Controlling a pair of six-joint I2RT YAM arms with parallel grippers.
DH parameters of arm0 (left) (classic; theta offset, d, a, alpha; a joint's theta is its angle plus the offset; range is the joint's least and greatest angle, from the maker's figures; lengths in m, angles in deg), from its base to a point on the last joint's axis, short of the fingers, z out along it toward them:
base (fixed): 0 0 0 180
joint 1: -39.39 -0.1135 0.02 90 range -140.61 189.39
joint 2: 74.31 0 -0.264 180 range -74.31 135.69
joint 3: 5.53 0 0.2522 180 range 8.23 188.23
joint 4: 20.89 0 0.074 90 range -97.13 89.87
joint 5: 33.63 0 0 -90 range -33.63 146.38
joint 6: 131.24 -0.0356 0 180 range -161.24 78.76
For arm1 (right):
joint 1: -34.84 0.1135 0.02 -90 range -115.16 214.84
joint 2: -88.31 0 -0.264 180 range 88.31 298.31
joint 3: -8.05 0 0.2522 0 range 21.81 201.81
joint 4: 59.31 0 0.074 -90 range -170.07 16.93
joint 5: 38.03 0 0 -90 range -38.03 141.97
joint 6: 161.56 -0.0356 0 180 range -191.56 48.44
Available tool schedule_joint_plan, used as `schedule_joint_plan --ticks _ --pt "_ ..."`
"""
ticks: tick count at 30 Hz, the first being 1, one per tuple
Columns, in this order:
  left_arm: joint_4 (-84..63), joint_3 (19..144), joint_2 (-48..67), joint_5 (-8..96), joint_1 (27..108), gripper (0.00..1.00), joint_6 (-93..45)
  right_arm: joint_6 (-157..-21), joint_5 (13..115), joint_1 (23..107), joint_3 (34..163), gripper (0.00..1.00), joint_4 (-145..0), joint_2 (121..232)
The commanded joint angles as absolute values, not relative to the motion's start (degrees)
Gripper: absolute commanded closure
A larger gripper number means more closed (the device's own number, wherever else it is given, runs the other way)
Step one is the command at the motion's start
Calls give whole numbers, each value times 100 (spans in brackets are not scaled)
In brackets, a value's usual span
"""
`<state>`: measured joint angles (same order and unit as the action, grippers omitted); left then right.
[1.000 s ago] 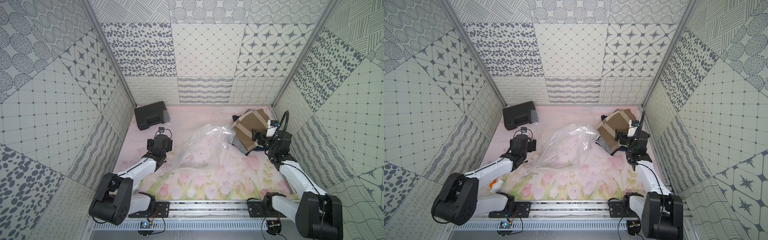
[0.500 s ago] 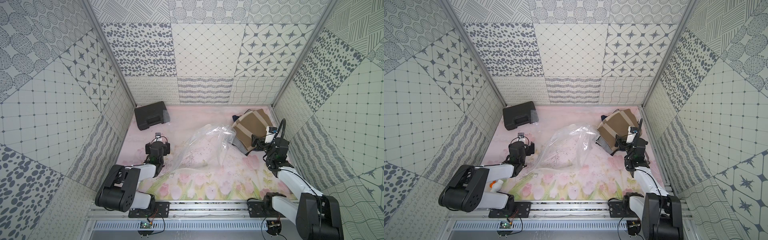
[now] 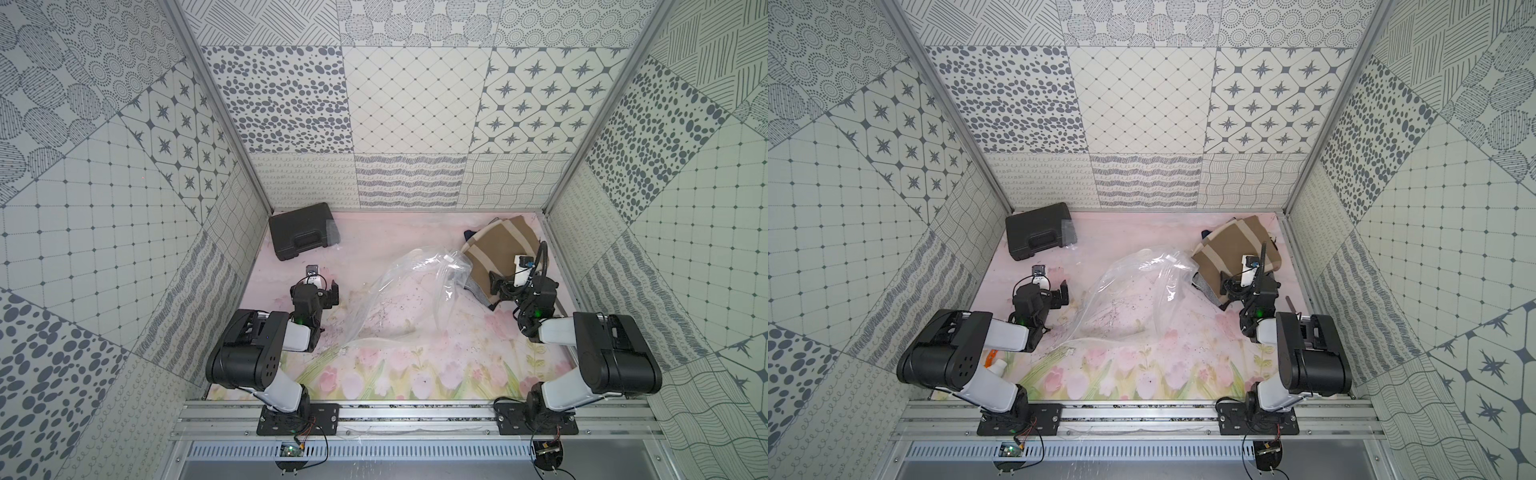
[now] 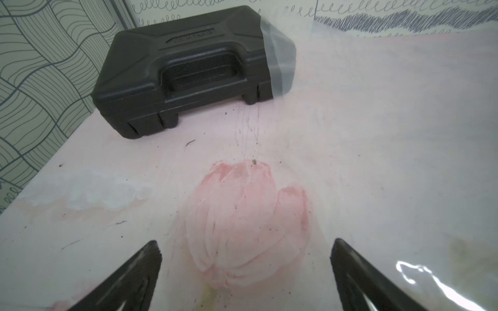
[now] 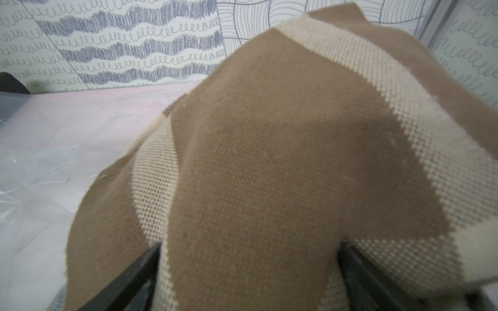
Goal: Take the blanket out of the vacuum bag
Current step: Reset both arms
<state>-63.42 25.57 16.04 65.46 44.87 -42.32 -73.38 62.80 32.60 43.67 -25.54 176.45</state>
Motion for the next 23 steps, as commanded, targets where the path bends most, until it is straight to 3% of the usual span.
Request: schedule_joint_plan --ticks 1,6,9,23 --pt "-6706 2610 1597 5901 4392 0 -4180 -7241 6234 3396 4426 2 -2277 17752" --pt "-6876 2579 1639 6332 4434 0 -4102 -7425 5535 3457 4479 1 -2446 17718" --pt "-6063 3026 1650 6591 4431 0 -4001 -7412 5487 3475 4501 1 -2464 17719" --pt "-6085 2969 1622 5821 4344 0 -4185 -7377 5373 3530 4519 1 -2509 17721"
